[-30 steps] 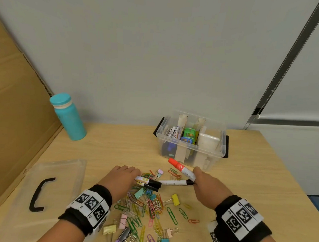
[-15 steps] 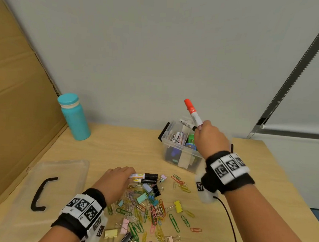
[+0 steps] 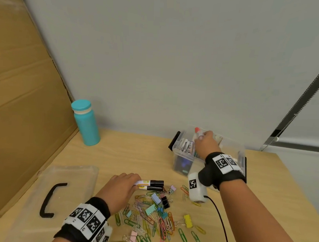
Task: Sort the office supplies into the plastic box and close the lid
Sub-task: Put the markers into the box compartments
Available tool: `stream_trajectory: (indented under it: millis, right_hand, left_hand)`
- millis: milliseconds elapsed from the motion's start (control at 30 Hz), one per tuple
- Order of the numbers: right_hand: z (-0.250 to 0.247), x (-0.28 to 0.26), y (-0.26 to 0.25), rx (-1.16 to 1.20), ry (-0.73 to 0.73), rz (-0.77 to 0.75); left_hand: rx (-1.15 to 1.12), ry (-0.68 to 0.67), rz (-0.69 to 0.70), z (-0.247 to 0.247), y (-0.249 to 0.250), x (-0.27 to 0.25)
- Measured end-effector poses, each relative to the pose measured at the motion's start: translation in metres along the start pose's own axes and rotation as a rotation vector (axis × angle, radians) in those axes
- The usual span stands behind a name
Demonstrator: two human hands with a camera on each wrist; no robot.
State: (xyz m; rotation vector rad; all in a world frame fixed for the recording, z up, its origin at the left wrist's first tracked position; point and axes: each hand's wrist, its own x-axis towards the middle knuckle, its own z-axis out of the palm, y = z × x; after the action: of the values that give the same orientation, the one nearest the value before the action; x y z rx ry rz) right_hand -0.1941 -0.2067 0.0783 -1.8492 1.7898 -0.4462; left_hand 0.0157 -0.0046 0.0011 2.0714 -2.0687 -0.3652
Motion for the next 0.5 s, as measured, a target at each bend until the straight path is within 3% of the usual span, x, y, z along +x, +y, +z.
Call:
stream_trajectory:
  millis: [67, 200, 367, 500]
  right_hand:
    - [-0.005, -0.004, 0.005, -0.063, -0.027, -0.056]
    - [-0.009, -0.012, 0.013, 0.006, 0.133, -0.19]
    - [-0.005, -0.013, 0.013, -0.088, 0.267, -0.309]
    - [0.012, -0.018, 0.015, -0.491, 0.075, -0.327]
  left_hand:
    - [-0.004, 0.007, 0.001, 0.001, 0.001, 0.001]
    - [0.0, 0.018, 0.015, 0.0, 0.007, 0.003]
    - [-0.022, 0.026, 0.022, 0.0, 0.007, 0.001]
    - [-0.029, 0.034, 0.026, 0.001, 0.003, -0.002]
